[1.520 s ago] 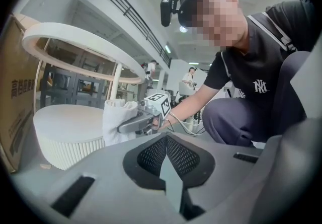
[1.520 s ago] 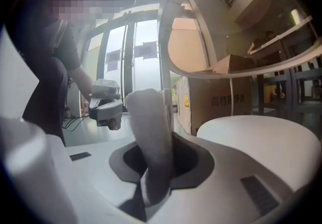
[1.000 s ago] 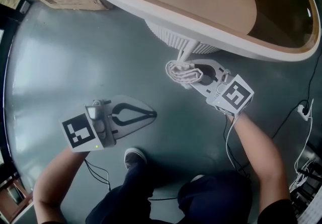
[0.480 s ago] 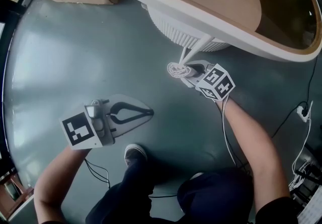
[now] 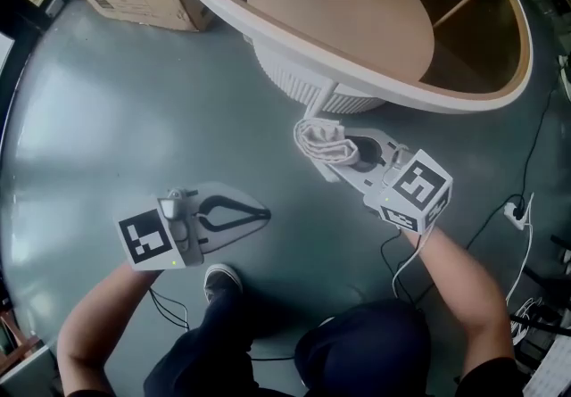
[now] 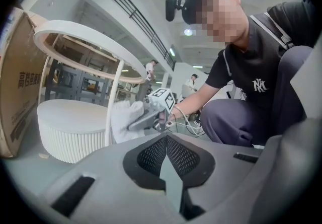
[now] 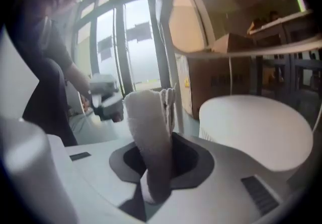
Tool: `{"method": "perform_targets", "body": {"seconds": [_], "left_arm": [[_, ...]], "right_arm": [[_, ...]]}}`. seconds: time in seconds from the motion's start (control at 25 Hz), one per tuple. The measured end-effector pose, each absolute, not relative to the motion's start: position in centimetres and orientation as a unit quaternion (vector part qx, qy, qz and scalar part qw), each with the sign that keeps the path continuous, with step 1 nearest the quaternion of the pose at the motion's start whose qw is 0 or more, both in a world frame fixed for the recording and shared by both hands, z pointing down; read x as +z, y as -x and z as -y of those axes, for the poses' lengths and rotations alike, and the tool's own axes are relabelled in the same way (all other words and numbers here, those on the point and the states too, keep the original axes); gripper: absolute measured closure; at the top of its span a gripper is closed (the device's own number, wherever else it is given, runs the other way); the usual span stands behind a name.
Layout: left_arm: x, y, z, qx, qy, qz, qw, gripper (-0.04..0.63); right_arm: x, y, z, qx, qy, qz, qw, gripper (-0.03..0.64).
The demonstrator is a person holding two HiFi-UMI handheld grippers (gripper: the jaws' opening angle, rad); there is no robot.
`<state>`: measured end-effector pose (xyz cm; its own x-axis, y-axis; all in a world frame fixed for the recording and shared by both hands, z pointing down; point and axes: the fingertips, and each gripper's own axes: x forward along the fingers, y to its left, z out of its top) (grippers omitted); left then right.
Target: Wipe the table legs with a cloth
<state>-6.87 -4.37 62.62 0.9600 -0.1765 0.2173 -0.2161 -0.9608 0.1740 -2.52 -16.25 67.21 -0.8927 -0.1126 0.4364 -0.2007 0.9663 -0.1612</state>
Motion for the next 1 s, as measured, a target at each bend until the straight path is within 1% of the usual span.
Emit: {"method": "perform_targets", "body": {"seconds": [0.12, 0.16, 0.24, 0.4, 0.52, 0.64, 1.0], "left_arm": [[61.7, 5.9, 4.8, 0.088, -0.987, 0.097, 0.092, 0.589], [61.5, 5.6, 4.9, 0.086, -0.988, 0.094, 0.088, 0.589], [61.2, 5.2, 5.0, 0.084, -0.989, 0.09, 0.08, 0.589], [61.5, 5.0, 5.0, 0.08, -0.989, 0.092, 0.086, 0.589], [62.1, 5.3, 4.9, 0.082, -0.989, 0.087, 0.086, 0.589], [62.9, 6.2, 5.2, 0.086, -0.987, 0.091, 0.104, 0.589], [65.2, 7.7, 5.7, 0.098, -0.979, 0.098, 0.147, 0.589]], "right_arm": [[58.3, 2.5, 16.3, 0.081, -0.085, 0.987, 0.113, 0.537], [56.1, 2.7, 16.5, 0.076, -0.087, 0.989, 0.091, 0.537], [53.5, 3.1, 16.9, 0.07, -0.094, 0.991, 0.069, 0.537], [53.7, 3.8, 18.3, 0.074, -0.11, 0.989, 0.071, 0.537], [55.6, 3.9, 18.6, 0.089, -0.114, 0.987, 0.077, 0.537], [58.3, 4.0, 19.0, 0.1, -0.109, 0.985, 0.085, 0.537], [68.1, 4.3, 19.2, 0.13, -0.1, 0.976, 0.147, 0.537]]}}
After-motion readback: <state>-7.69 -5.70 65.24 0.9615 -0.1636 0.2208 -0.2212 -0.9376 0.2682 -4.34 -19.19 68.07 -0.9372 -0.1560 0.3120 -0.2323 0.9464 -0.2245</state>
